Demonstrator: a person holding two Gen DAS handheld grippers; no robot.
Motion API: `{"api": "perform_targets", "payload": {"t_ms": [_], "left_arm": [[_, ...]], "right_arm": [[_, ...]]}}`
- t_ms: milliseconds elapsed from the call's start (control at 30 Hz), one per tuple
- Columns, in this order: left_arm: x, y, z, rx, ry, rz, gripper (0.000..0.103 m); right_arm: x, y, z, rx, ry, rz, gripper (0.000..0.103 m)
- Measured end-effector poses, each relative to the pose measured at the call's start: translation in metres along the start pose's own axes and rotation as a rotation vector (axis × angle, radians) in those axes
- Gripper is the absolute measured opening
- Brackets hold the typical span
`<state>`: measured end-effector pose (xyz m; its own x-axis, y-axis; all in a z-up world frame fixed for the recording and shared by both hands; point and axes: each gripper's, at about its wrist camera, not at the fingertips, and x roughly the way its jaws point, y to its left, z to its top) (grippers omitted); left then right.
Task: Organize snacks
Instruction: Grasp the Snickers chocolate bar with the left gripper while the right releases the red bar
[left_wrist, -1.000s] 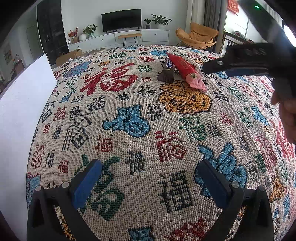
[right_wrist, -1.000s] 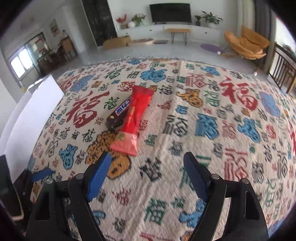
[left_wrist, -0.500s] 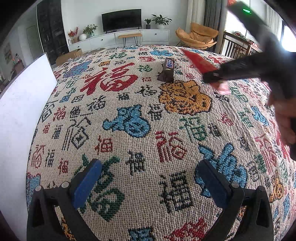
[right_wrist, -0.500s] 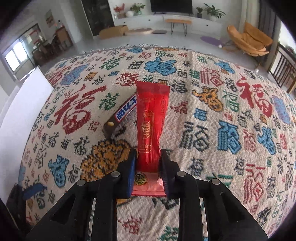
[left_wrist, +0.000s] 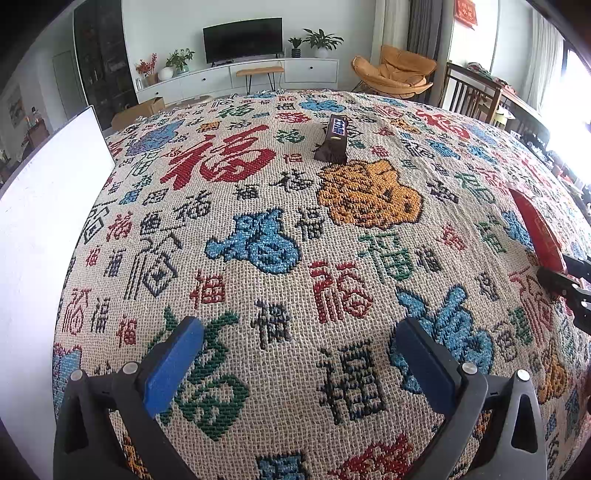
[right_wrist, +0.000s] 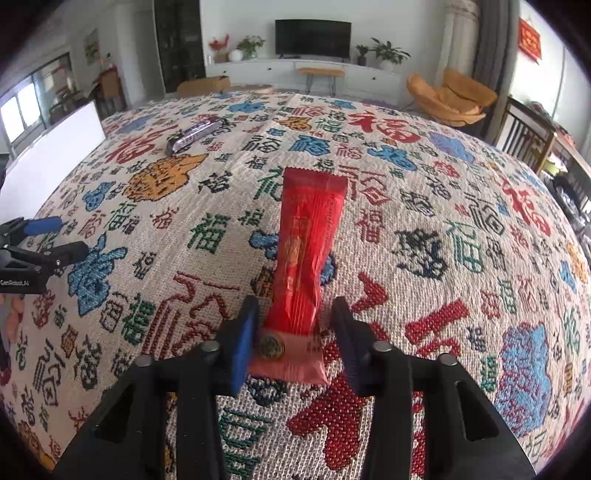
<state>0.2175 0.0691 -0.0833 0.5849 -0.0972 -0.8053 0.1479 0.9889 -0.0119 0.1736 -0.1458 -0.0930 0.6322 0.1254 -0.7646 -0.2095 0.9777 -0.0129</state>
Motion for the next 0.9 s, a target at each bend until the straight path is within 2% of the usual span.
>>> {"api": "perform_targets", "payload": {"t_ms": [67,167,233,367,467,600,667,733,767,867,900], "left_arm": [[0.0,0.001,0.0,-0.001,0.0,-0.001,0.103],[0.0,0.0,0.0,0.001,0.0,0.002,0.103],[0.0,0.0,0.0,0.002,0.0,0.003,0.103],[0.0,-0.003,0.002,-0.008,0.01,0.007,0.103],[0.012,-0.015,0.034,0.04,0.077,-0.036,0.103],[0.03,-0.04,0.103,0.127,0.03,0.021,0.103],[0.048,-0.047,0.131,0.142,0.033,0.057,0.102],[0.066,-0.052,0.151,0.133,0.045,0.07,0.087],[0.076,-0.053,0.157,0.119,0.059,0.065,0.082],[0.1,-0.051,0.164,0.054,0.105,0.012,0.054],[0.101,-0.049,0.165,0.036,0.083,-0.017,0.044]], "right_arm": [[0.0,-0.005,0.001,0.008,0.004,0.008,0.064],[0.001,-0.004,0.002,0.004,0.007,-0.002,0.067],[0.002,-0.006,0.001,0.018,0.011,-0.016,0.074],[0.002,-0.006,-0.001,0.025,0.012,-0.022,0.076],[0.003,-0.008,-0.002,0.033,0.013,-0.02,0.077],[0.002,-0.008,-0.002,0.035,0.013,-0.018,0.077],[0.002,-0.008,-0.002,0.035,0.013,-0.018,0.077],[0.002,-0.008,-0.002,0.036,0.013,-0.018,0.077],[0.002,-0.008,-0.002,0.036,0.013,-0.017,0.077],[0.002,-0.008,-0.002,0.035,0.013,-0.018,0.077],[0.002,-0.008,-0.002,0.035,0.013,-0.018,0.077]]}}
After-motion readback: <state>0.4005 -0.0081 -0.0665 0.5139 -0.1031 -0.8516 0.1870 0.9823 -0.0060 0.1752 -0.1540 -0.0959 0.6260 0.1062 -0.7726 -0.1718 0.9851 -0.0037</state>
